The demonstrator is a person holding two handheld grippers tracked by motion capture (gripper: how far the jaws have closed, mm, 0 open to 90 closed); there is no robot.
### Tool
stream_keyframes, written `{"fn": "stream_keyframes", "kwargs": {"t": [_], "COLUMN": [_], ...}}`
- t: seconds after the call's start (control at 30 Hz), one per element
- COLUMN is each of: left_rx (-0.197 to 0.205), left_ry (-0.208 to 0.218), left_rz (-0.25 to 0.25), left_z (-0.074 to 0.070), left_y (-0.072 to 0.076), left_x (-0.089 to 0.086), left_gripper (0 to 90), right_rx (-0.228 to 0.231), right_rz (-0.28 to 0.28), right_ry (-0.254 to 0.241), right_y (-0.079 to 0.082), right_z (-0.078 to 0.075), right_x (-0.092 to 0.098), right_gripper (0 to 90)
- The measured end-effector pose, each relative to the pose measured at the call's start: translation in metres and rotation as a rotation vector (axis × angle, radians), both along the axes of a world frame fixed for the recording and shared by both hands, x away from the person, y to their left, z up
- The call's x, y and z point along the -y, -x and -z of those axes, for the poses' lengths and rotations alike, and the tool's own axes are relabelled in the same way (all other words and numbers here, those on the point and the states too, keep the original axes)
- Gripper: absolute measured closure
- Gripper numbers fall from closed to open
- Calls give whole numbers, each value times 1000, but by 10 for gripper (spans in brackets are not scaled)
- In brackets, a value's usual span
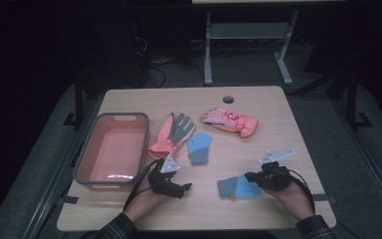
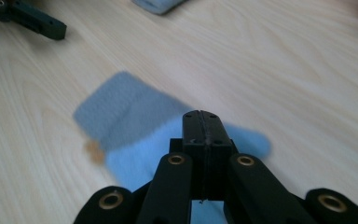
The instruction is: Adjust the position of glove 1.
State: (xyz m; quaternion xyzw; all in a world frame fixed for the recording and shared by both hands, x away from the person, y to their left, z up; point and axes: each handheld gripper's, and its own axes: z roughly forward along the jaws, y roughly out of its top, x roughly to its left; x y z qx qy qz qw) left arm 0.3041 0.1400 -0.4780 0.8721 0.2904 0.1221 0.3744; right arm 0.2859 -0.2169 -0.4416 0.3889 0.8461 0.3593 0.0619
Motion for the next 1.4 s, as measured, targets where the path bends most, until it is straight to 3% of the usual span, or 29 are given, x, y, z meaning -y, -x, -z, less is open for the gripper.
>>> {"fn": "stream_keyframes", "kwargs": {"t": [0.27, 0.43, 0.7, 1.03, 1.4], "left_rx": [2, 3, 0, 0, -1], "left_ry": [-1, -3, 0, 0, 0], "left_rz": [1, 2, 0, 0, 0], "left_z": [0, 0, 0, 0, 0], "left_y": [0, 0, 0, 0, 0], "left_x": [0, 0, 0, 0, 0], "left_gripper": [127, 127, 127, 127, 127], "right_rx": [-32, -44, -47, -21, -2], "right_rz": [10, 9, 20, 56, 53], "right_ry": [40, 74, 76, 109, 100], "right_y": [18, 16, 13, -13, -44], "right_z": [9, 14, 16, 16, 18], "right_x": [13, 12, 13, 14, 1], "right_gripper": [898, 898, 898, 898, 898]}}
